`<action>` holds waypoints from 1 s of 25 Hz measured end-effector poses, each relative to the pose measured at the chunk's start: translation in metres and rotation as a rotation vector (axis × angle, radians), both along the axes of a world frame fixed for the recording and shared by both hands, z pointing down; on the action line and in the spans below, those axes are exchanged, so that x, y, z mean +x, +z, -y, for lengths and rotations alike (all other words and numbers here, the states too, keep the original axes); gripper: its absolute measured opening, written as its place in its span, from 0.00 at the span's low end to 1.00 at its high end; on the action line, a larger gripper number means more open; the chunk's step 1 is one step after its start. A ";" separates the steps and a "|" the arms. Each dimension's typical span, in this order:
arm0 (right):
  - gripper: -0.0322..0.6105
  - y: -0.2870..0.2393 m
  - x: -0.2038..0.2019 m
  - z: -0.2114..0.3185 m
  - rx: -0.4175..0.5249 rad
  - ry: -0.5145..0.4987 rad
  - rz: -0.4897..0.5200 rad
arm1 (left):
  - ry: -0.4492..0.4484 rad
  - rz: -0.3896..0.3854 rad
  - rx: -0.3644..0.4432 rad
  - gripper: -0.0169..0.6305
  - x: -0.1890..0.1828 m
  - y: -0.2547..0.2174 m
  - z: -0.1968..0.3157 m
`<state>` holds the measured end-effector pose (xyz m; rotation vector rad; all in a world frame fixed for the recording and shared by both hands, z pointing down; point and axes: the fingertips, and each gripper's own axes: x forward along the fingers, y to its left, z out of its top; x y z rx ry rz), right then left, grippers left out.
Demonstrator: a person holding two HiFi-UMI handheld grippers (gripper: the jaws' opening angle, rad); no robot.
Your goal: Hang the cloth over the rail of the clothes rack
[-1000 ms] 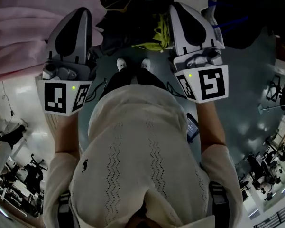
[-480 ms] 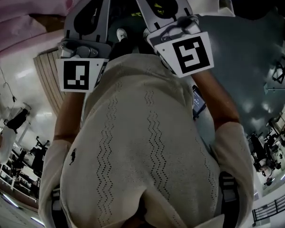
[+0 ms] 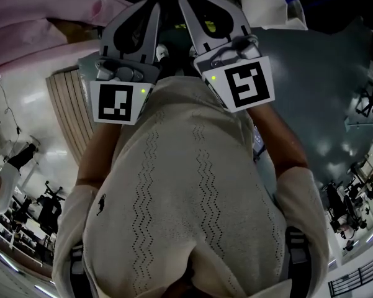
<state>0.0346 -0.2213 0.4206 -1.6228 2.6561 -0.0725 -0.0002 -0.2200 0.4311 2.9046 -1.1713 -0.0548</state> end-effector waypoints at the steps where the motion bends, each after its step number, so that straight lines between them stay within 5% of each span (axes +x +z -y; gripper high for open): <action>1: 0.08 0.002 -0.002 -0.001 -0.007 -0.002 -0.005 | -0.002 -0.001 -0.003 0.05 0.000 0.001 0.000; 25: 0.08 0.017 0.000 0.003 -0.064 0.023 -0.051 | -0.012 -0.008 -0.022 0.05 -0.003 0.002 0.011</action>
